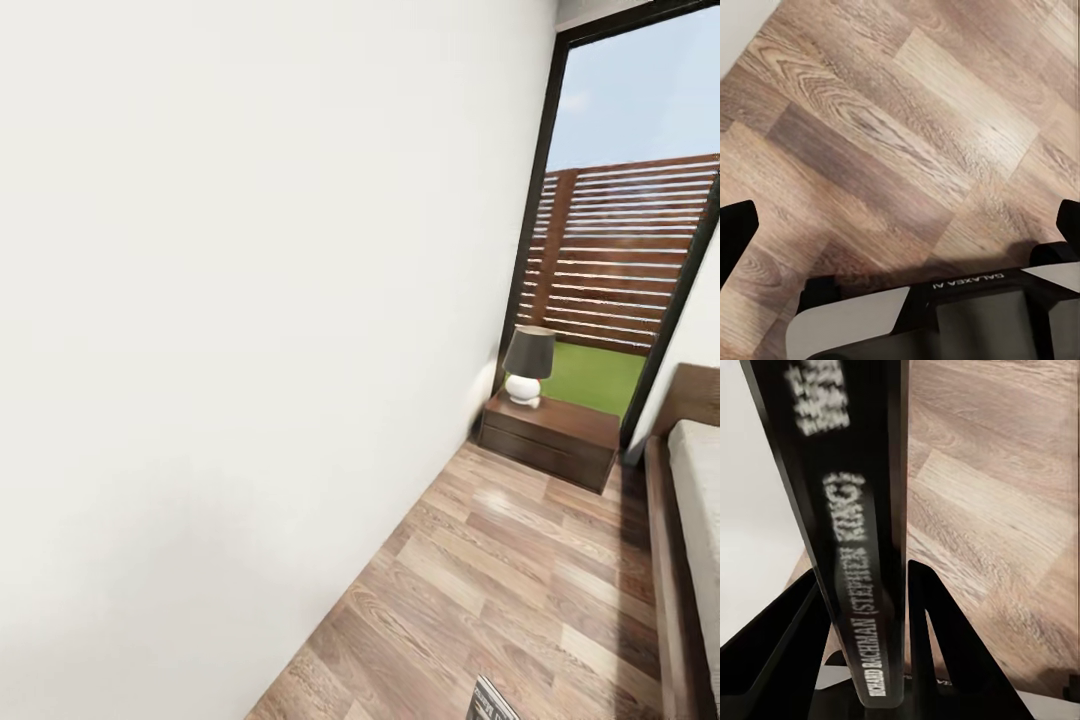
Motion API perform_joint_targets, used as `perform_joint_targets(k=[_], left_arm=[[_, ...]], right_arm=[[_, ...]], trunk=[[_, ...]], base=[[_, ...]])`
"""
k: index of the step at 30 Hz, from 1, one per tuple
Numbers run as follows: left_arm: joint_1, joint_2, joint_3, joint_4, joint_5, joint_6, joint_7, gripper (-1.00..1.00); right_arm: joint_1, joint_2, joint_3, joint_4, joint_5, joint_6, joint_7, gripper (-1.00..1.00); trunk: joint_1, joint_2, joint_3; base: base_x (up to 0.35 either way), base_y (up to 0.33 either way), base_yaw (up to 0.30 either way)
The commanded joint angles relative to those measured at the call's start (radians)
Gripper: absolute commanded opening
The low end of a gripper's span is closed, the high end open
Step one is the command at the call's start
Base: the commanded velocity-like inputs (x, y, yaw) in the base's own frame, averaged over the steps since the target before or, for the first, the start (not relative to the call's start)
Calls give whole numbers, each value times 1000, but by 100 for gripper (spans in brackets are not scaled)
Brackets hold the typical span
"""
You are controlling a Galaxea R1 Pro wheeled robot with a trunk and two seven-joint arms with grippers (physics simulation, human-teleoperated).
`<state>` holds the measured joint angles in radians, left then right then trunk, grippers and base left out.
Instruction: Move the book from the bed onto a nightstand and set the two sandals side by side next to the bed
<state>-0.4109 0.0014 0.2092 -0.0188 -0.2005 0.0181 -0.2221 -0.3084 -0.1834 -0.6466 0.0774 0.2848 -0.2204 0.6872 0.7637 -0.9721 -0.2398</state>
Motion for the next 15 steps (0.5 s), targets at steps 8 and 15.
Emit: perform_joint_targets(k=[8,15], left_arm=[[-1,0,9,-1,-10,2,-3,100],[-1,0,9,-1,-10,3,-3,100]], right_arm=[[-1,-1,-8,4,10,-7,0,-100],[-1,-1,-8,4,10,-7,0,-100]], trunk=[[0,-1,2],[0,-1,6]], base=[[0,0,-163],[4,0,-159]])
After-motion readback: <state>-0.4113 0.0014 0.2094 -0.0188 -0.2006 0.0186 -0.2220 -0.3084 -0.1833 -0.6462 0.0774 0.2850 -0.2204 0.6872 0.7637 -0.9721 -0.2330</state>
